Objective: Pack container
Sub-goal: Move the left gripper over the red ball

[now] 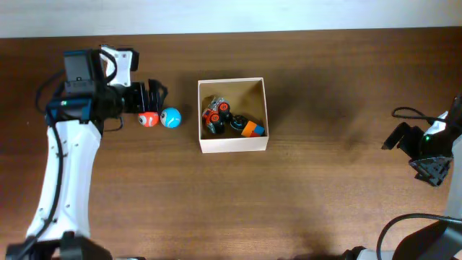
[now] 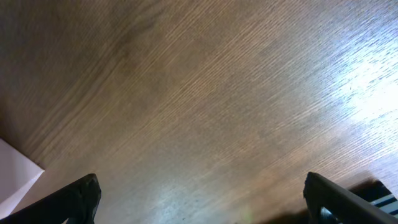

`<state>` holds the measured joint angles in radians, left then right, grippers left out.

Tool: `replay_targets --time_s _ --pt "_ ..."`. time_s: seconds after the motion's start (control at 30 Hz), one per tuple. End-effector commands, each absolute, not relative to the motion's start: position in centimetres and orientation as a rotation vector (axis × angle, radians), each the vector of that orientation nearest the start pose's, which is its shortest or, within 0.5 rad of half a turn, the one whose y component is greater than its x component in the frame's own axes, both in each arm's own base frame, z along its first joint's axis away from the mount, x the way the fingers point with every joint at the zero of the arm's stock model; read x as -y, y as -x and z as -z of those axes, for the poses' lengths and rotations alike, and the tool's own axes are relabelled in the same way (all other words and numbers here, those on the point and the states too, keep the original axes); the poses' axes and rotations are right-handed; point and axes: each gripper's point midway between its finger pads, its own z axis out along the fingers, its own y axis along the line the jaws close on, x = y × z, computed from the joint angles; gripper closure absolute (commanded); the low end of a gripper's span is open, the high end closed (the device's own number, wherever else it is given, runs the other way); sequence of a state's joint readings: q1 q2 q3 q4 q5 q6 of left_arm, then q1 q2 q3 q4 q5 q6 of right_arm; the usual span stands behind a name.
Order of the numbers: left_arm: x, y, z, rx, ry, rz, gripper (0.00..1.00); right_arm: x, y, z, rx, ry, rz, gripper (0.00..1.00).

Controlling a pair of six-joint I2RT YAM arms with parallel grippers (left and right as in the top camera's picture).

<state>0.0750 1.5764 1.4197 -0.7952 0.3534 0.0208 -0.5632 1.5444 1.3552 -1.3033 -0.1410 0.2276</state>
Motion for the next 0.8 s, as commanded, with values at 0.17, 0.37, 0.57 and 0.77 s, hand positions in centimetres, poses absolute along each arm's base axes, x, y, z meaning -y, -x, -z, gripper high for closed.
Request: replay_targets --time_s 0.17,0.37,0.57,0.77 --pt "-1.1 -41.3 -16.0 -2.666 0.158 0.146 0.01 13.3 -25.4 -14.5 -2.806 -1.157 -0.2 0.02" --pt "-2.3 -41.6 -15.0 -2.8 0.202 0.064 0.01 13.3 -25.4 -14.5 -2.806 -1.157 -0.2 0.01" --pt "-2.4 -43.6 -16.0 -2.847 0.18 0.06 0.01 13.3 -25.4 -14.5 -2.806 -1.157 -0.2 0.01" --pt "-2.5 -44.6 -16.1 -2.808 0.176 0.06 0.01 13.3 -25.4 -14.5 -2.806 -1.157 -0.2 0.01"
